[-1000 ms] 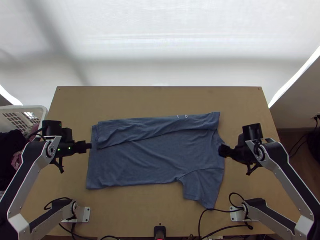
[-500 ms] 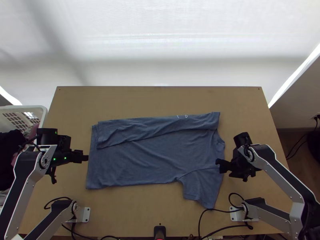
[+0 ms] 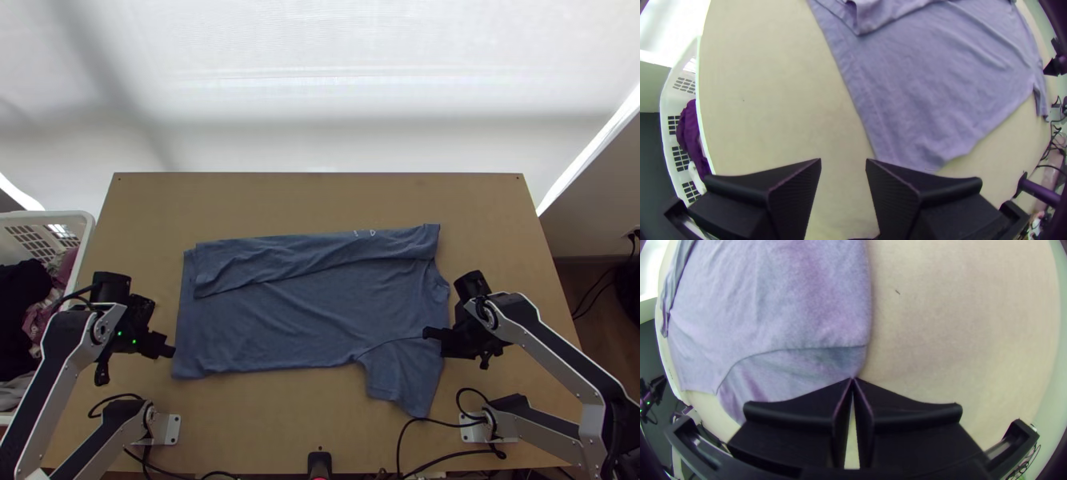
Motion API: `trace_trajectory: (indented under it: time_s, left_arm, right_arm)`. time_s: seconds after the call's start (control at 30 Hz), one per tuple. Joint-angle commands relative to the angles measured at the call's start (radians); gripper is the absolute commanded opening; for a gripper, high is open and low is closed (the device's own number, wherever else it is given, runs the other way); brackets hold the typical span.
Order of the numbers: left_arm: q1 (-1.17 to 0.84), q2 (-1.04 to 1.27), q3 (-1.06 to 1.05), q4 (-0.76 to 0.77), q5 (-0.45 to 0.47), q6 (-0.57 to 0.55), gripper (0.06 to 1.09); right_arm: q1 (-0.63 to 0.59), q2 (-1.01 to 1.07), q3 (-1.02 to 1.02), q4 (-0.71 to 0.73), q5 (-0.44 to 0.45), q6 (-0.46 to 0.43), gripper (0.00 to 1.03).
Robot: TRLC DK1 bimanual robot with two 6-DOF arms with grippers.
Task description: Fold the t-shirt
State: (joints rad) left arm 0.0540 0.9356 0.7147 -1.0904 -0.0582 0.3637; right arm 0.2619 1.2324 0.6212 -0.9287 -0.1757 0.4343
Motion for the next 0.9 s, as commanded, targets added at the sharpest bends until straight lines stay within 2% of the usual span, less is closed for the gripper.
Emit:
trace_trajectory:
  time_s: [0.0, 0.33, 0.73, 0.77, 0.83, 0.87]
  left_arm:
    - [-0.013, 0.017, -0.052, -0.025, -0.008, 0.083, 0.59]
    - [-0.126, 0.203, -0.077, -0.048, -0.032, 0.077, 0.59]
    - [-0.206, 0.342, 0.011, -0.080, -0.022, -0.022, 0.60]
    - [-0.206, 0.341, 0.022, -0.092, -0.019, -0.022, 0.62]
    - [-0.206, 0.339, 0.042, -0.114, -0.020, -0.026, 0.75]
    - [-0.204, 0.339, 0.052, -0.131, -0.019, -0.029, 0.76]
  right_arm:
    - [0.014, 0.013, -0.028, 0.010, -0.004, -0.014, 0.03]
    - [0.023, 0.010, -0.025, 0.024, -0.002, -0.014, 0.03]
    - [0.030, -0.011, -0.032, 0.027, -0.001, -0.023, 0.03]
    - [0.031, -0.011, -0.034, 0.027, -0.002, -0.023, 0.03]
    - [0.033, -0.014, -0.034, 0.027, -0.002, -0.023, 0.03]
    - [0.034, -0.017, -0.035, 0.027, -0.001, -0.023, 0.03]
